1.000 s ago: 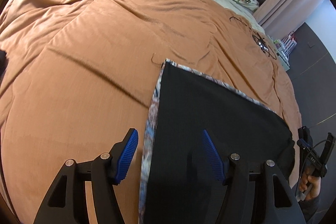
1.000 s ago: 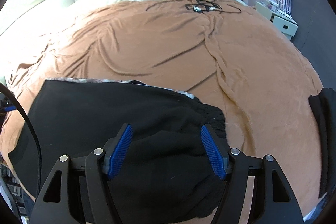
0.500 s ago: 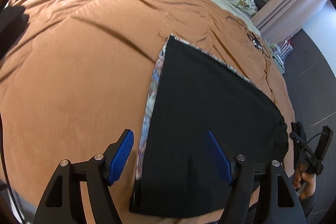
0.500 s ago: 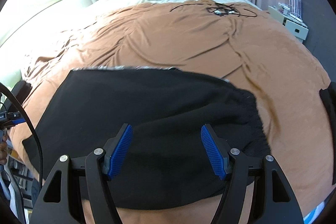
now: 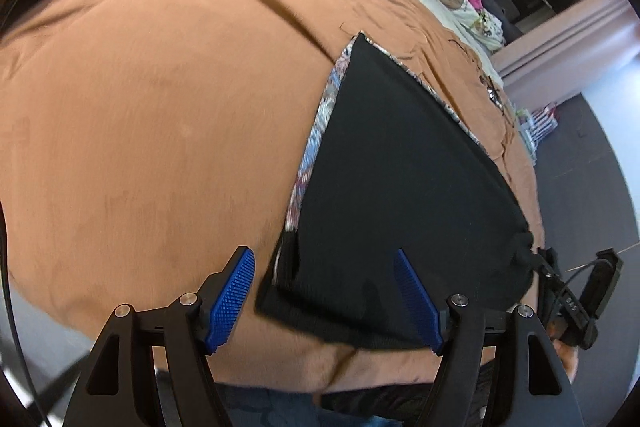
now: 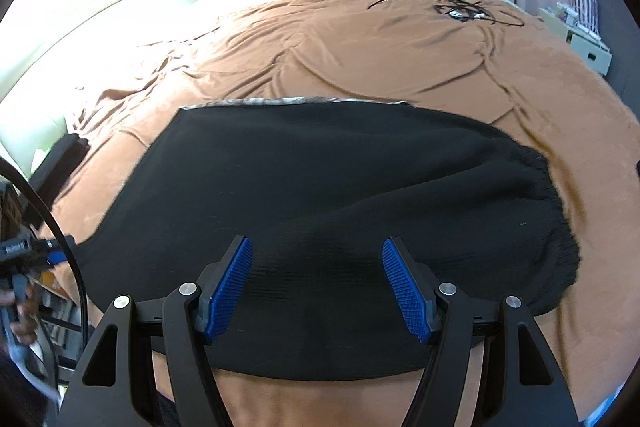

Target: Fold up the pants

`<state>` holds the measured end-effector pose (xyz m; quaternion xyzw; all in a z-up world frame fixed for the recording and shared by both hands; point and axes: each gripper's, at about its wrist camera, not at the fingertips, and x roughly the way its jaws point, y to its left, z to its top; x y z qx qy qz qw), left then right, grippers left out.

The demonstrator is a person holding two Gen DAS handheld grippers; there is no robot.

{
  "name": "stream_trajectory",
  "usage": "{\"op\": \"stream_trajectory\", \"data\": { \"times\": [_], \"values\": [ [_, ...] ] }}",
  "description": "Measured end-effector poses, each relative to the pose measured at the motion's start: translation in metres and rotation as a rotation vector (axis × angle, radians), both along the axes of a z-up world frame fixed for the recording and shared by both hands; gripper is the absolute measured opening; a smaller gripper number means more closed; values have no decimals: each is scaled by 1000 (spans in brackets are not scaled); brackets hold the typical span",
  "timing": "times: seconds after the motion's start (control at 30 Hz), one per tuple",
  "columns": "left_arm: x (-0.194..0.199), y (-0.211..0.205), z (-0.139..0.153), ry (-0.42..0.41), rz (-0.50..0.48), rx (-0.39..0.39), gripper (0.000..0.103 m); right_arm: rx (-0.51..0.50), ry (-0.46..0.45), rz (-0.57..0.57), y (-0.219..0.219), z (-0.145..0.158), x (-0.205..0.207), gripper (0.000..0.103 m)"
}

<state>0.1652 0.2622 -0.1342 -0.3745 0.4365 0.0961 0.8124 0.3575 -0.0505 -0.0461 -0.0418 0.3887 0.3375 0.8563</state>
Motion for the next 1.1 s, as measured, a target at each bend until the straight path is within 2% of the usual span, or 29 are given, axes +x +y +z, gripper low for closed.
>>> {"op": "stream_trajectory", "data": {
  "times": [0.27,0.4,0.5,0.67,0.73,0.77,0.8,0.83,0.9,0.97,1.1],
  "values": [
    [-20,-3,-9,-25,61,-96,74,87,23,32,18,-11,-8,67],
    [-26,-2,-15,-66,118,-175,74,127,33,36,22,-22,-6,67],
    [-26,-6,-20,-99,141,-225,73,122,50,34,24,-33,-2,67],
    [-15,-12,-27,-140,169,-249,72,98,69,32,28,-42,0,62],
    [-13,-11,-30,-162,199,-250,67,92,65,36,32,-42,0,60],
    [-13,-11,-31,-167,213,-239,60,88,63,38,34,-42,-1,57],
    [-13,-11,-31,-167,224,-231,50,83,64,41,37,-43,-2,56],
    [-13,-10,-33,-163,235,-229,44,79,71,49,39,-45,-2,51],
    [-16,-10,-37,-148,255,-239,22,66,81,65,44,-47,-3,41],
    [-20,-10,-39,-154,263,-248,17,41,86,69,47,-49,-4,35],
    [-29,-11,-36,-177,272,-255,12,7,97,85,52,-51,-10,30]
  ]
}}
